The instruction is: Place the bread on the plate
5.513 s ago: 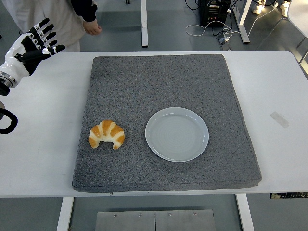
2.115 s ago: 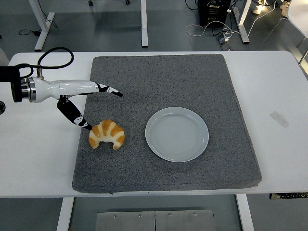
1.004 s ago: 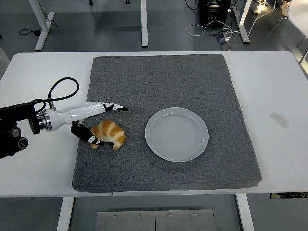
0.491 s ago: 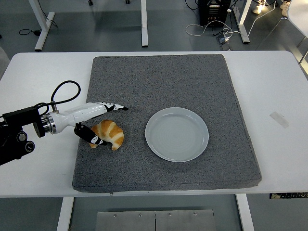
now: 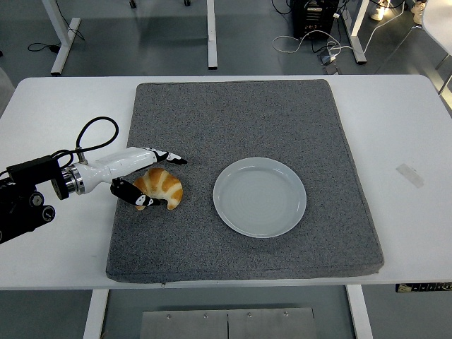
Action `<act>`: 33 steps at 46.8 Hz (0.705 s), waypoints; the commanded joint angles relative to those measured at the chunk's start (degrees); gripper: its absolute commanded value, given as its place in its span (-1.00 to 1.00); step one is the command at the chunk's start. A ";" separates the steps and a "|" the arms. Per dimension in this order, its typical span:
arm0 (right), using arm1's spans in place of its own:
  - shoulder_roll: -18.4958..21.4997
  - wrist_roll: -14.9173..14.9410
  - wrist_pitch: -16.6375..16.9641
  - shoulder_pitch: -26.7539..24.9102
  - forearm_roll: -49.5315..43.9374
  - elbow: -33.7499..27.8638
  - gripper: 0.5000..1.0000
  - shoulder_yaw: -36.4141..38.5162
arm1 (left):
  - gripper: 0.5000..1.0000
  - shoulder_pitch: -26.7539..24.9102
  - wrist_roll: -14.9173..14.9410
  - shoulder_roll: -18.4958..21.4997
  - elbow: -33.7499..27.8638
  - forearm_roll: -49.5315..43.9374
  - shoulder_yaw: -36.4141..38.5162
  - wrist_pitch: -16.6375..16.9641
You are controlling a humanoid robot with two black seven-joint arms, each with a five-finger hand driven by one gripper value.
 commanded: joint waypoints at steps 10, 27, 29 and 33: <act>0.00 0.00 0.00 0.00 0.00 0.00 1.00 0.00 | 0.08 -0.07 -1.56 -0.35 2.65 0.02 0.05 0.04; 0.00 0.00 0.00 0.00 0.00 0.00 1.00 0.00 | -0.07 0.01 -2.38 -0.26 3.44 0.11 0.14 0.13; 0.00 0.00 0.00 0.00 0.00 0.00 1.00 0.00 | -0.09 0.01 -2.38 -0.26 3.44 0.02 0.05 0.21; 0.00 0.00 0.00 0.00 0.00 0.00 1.00 0.00 | -0.09 -0.16 -2.38 -0.17 3.44 -0.07 -0.04 0.21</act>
